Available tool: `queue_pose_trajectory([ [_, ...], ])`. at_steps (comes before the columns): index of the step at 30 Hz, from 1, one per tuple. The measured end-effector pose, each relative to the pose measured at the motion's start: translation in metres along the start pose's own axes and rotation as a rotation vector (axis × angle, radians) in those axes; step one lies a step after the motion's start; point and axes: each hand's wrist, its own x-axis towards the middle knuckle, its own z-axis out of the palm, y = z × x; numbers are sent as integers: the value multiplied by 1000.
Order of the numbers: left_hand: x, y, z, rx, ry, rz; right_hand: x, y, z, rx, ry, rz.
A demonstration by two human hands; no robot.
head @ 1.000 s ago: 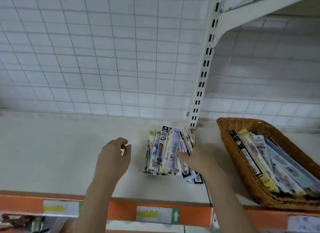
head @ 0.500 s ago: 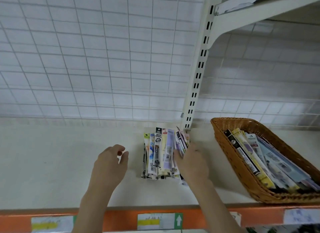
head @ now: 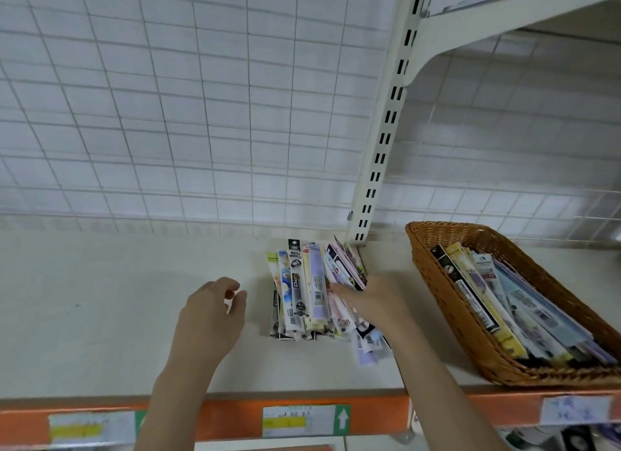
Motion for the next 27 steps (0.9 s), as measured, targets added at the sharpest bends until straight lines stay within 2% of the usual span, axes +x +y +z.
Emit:
queue_pose_trajectory([
  [9, 0, 19, 4, 23, -80, -4, -7, 2, -31, 50, 44, -99],
  [14, 2, 52, 11, 71, -244, -93, -5, 10, -52, 26, 75, -151],
  [20, 14, 86, 38, 228, -457, -192, -3, 17, -66, 53, 192, -166],
  [24, 13, 102, 51, 422, -483, -134, -3, 21, -70, 80, 239, -179],
  [27, 16, 104, 57, 346, -507, -155, -4, 22, -71, 94, 241, -202],
])
